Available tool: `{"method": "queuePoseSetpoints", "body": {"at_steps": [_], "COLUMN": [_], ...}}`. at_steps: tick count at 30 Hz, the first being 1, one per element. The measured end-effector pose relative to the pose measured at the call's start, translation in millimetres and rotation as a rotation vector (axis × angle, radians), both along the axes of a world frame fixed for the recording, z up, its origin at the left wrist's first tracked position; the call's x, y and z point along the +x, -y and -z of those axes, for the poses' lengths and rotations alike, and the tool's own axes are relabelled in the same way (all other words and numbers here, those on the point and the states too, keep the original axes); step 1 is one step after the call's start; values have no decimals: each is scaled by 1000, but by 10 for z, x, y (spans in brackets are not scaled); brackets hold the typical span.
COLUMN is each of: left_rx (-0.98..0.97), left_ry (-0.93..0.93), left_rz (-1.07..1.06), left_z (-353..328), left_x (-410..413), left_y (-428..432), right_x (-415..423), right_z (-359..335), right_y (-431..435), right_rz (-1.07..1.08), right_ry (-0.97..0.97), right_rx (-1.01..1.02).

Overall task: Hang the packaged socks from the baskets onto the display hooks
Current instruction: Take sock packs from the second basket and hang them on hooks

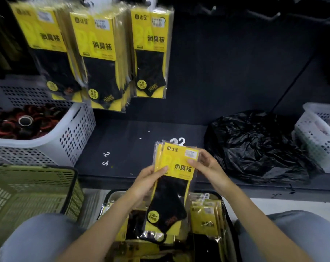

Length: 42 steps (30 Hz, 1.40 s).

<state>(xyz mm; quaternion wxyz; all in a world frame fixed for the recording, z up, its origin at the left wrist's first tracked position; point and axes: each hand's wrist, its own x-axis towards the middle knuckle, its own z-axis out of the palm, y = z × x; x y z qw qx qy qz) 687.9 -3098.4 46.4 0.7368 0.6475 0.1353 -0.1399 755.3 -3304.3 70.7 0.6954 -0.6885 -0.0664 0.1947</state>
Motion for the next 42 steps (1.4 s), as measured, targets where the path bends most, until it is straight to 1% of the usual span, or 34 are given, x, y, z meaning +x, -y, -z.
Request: {"method": "queuePoseSetpoints", "body": {"at_steps": [3,5,9,15,21,27,31,35,39,42], "left_rx": [1,2,19,71,120,216,244,278,273,272], "left_ry": [102,157,262,421,594,744,780,795,787,783], "left_rz": [-123,-183,-311,-366,-505,-650,-718,-740,-742,-735], "left_z": [-234,-388,-624,-950,-1344,-1836,-2048,-2124,-2118,-2092], "left_x": [75,120,208,330,431,601,674,726,756,780], "left_y": [-153,-210,-272,-497,-884,-1243,-1346,-1334,-1329,-1347], "right_x": [3,5,35,212,522,916,1137,1325,1543,1728], "right_z": [-119,-211,-400,-735,-1130,-1693,-2005,-2057,-1985,-1918], "right_y": [-162,-308,-622,-852,-901,-1048,-1275,-1554,-1716,-1732], "right_rz": [88,85,71,153,264,301,247,200,270,389], "right_ry": [123,166,181,204,299,440,505,508,434,414], "right_rx": [17,59,156,285,257,235,208,154,150,70]}}
